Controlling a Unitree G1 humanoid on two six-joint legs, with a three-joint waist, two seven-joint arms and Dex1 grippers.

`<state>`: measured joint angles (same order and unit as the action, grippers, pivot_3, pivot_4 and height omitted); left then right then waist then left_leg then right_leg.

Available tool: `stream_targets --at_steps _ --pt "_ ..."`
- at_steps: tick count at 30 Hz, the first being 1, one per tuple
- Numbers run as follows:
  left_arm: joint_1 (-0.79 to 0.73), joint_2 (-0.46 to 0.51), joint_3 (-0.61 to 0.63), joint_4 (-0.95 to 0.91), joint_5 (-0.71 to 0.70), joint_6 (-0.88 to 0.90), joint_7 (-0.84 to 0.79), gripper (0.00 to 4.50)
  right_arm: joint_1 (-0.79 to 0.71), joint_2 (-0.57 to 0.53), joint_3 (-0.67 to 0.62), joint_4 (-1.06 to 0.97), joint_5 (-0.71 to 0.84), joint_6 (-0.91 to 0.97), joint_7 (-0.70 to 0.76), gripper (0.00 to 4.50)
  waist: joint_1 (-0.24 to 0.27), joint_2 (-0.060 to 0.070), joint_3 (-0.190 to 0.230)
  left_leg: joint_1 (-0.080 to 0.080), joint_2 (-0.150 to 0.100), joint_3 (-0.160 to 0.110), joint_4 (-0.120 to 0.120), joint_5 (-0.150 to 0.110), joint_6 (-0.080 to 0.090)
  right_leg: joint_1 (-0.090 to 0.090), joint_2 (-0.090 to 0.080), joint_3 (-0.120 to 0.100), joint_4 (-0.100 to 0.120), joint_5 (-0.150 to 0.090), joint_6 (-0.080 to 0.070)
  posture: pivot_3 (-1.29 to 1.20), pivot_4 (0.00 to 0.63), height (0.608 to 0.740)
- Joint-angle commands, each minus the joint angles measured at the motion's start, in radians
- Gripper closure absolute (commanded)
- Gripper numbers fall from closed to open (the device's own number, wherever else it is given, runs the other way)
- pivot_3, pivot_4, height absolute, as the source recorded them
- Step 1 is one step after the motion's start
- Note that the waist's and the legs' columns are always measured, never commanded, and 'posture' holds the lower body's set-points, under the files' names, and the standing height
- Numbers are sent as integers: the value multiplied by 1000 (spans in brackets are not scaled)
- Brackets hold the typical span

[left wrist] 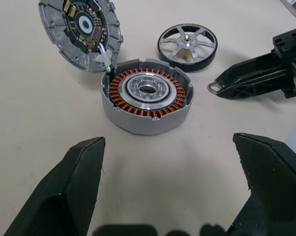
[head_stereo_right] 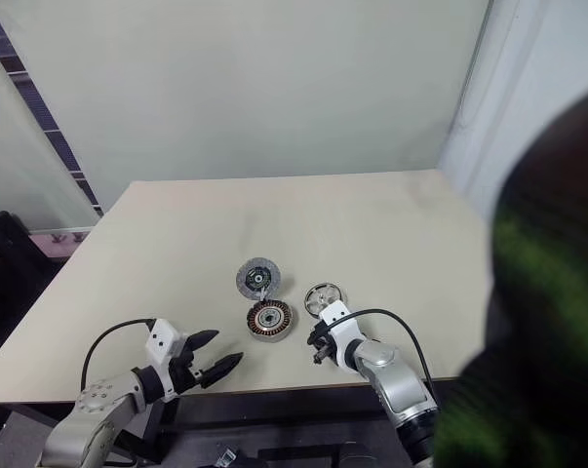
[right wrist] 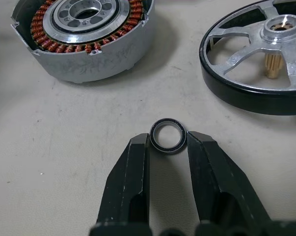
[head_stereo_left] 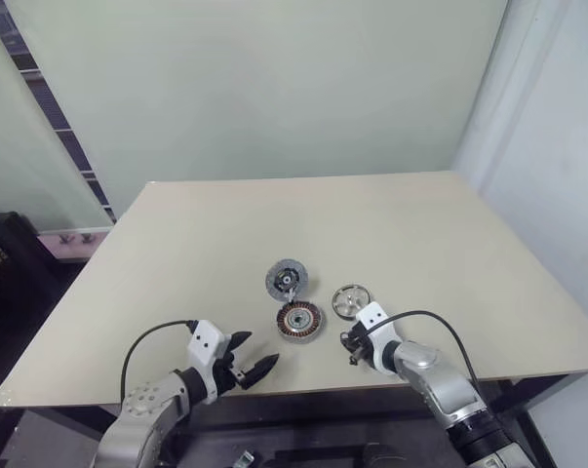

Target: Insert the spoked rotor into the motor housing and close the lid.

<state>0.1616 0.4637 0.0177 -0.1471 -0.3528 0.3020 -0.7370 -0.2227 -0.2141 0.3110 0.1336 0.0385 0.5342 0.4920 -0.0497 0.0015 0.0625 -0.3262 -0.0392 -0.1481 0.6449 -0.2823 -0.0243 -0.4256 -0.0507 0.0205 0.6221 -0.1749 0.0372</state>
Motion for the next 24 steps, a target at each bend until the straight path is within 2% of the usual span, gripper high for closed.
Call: stream_targets --at_steps 1,12,24 --pt "-16 2 27 -4 -8 -21 2 0 -33 -3 -23 -82 20 24 18 3701 0 0 0 0 0 0 0 0 0 0 0 0 0 0 0 0 0 740" --pt "-21 10 71 15 -21 -29 -8 0 -119 6 18 -222 38 158 84 3701 0 0 0 0 1 0 0 0 0 0 1 0 0 0 0 0 0 740" --pt "-47 -4 74 15 -17 -46 12 0 -281 98 66 -54 -1 136 59 3701 0 0 0 1 1 0 0 0 0 0 1 0 1 1 0 0 0 740"
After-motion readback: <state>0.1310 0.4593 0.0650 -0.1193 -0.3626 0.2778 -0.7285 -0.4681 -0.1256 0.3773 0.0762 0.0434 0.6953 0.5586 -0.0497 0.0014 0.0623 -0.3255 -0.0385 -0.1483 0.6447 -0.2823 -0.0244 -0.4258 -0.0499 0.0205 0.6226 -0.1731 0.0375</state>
